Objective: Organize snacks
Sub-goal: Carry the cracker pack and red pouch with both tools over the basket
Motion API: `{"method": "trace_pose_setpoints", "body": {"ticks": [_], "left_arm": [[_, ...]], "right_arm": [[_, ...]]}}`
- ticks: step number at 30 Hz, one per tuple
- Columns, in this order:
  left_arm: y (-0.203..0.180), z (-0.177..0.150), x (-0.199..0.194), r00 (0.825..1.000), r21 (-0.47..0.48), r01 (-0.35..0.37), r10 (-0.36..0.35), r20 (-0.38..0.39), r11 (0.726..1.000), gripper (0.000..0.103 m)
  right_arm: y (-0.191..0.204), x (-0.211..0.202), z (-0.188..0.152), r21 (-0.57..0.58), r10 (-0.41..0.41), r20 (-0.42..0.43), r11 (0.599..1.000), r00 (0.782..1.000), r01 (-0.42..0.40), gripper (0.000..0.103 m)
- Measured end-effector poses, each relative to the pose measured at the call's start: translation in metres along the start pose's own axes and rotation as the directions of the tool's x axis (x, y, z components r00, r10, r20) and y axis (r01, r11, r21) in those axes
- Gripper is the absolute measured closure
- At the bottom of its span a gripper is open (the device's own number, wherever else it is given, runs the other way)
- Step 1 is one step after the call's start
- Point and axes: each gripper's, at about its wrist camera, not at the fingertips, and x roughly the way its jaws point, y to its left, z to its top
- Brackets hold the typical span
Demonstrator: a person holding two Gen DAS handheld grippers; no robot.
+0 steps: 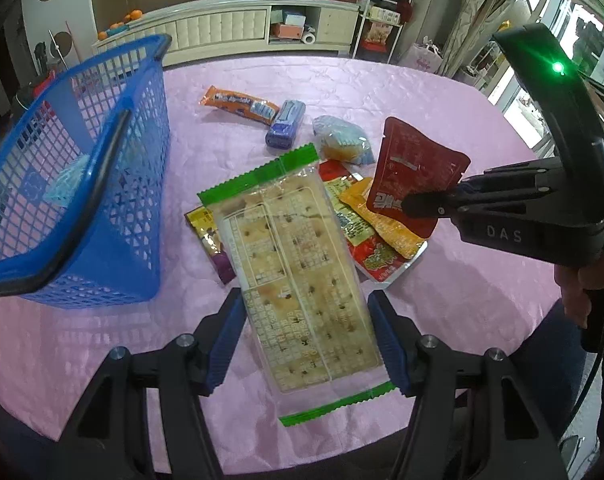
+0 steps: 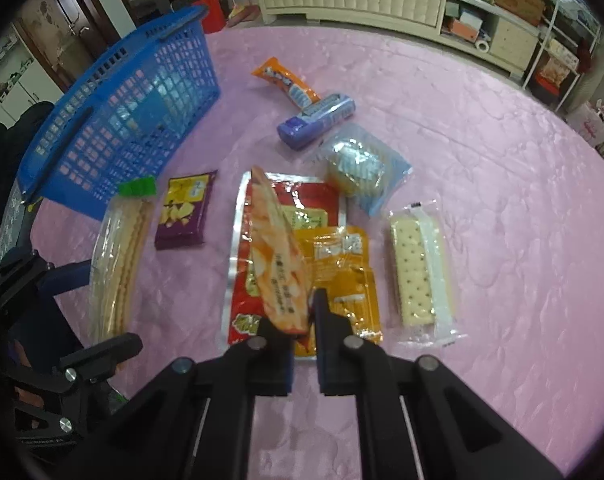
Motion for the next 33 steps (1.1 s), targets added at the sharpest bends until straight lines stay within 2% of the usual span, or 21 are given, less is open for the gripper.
{"method": "trace_pose_setpoints", "body": {"ticks": [8, 16, 22, 33], "left_arm": [[-0.002, 0.000, -0.041, 0.997, 0.023, -0.010, 0.008, 0.074, 1.000, 0.043], [0.011, 0.010, -0.093, 0.986, 0.037, -0.031, 0.025, 0.162, 0.999, 0.043], [0.030, 0.020, -0.125, 0.976, 0.047, -0.054, 0.042, 0.214, 0.997, 0.043], [0.092, 0.049, -0.147, 0.971, 0.007, -0.101, 0.097, 0.219, 0.995, 0.043]], "right_arm": [[0.025, -0.044, -0.007, -0.020, -0.014, 0.074, 1.000, 0.997, 0.016, 0.092], [0.051, -0.086, -0.002, -0.038, -0.015, 0.162, 0.999, 0.987, 0.022, 0.092], [0.074, -0.098, 0.017, -0.067, 0.005, 0.209, 0.998, 0.978, 0.009, 0.092], [0.126, -0.102, 0.071, -0.140, 0.067, 0.261, 0.990, 0.963, -0.031, 0.092]]}}
